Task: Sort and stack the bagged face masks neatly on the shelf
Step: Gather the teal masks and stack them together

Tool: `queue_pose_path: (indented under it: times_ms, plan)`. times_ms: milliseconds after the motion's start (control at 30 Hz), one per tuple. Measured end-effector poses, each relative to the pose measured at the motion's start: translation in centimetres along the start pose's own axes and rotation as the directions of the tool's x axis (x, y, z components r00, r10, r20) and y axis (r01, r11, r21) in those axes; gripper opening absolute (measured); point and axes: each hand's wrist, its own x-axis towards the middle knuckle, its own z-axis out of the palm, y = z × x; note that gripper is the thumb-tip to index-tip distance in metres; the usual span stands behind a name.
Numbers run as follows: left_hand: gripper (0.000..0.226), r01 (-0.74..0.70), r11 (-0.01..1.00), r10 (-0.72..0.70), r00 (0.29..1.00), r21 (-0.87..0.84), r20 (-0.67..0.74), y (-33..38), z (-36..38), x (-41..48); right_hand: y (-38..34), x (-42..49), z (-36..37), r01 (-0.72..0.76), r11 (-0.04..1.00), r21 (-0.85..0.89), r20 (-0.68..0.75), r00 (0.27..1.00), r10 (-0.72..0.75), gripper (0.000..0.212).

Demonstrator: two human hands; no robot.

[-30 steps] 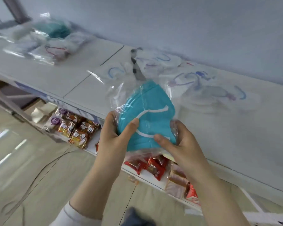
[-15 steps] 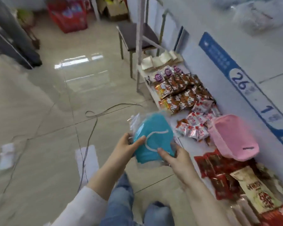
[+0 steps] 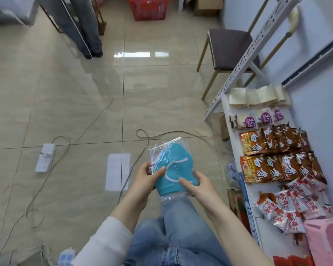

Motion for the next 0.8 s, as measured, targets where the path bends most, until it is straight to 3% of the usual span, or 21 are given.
queue_pose_path:
  times_ms: [133, 267, 467, 600, 700, 800]
  plan:
    - [0.029, -0.07, 0.997, 0.071, 0.997, -0.024, 0.021, 7.9, 2.1, 4.9, -7.6, 5.4, -1.3, 0.063, 0.998, 0.007, 0.019, 0.998, -0.063, 0.044]
    - [0.017, -0.22, 0.975, 0.22, 0.972, -0.018, 0.086, 17.1, 5.1, 8.6, -16.6, 9.1, -3.2, 0.169, 0.98, 0.103, -0.005, 0.986, -0.169, 0.031]
    - [0.015, -0.396, 0.918, 0.387, 0.877, -0.028, 0.286, 29.0, 11.3, 11.4, -27.3, 11.8, -7.3, 0.361, 0.919, 0.161, -0.25, 0.915, -0.316, 0.018]
    - [0.015, -0.487, 0.873, 0.433, 0.767, -0.01, 0.473, 34.6, 17.2, 12.1, -31.5, 10.5, -10.8, 0.473, 0.87, 0.14, -0.489, 0.797, -0.355, 0.012]
    - [0.016, -0.535, 0.845, 0.409, 0.631, -0.011, 0.659, 37.6, 22.2, 11.5, -33.2, 8.5, -13.6, 0.524, 0.845, 0.106, -0.688, 0.652, -0.318, 0.02]
    - [0.015, -0.584, 0.811, 0.365, 0.487, -0.015, 0.793, 39.0, 27.5, 10.3, -33.9, 6.2, -16.4, 0.6, 0.79, 0.126, -0.819, 0.512, -0.258, 0.014]
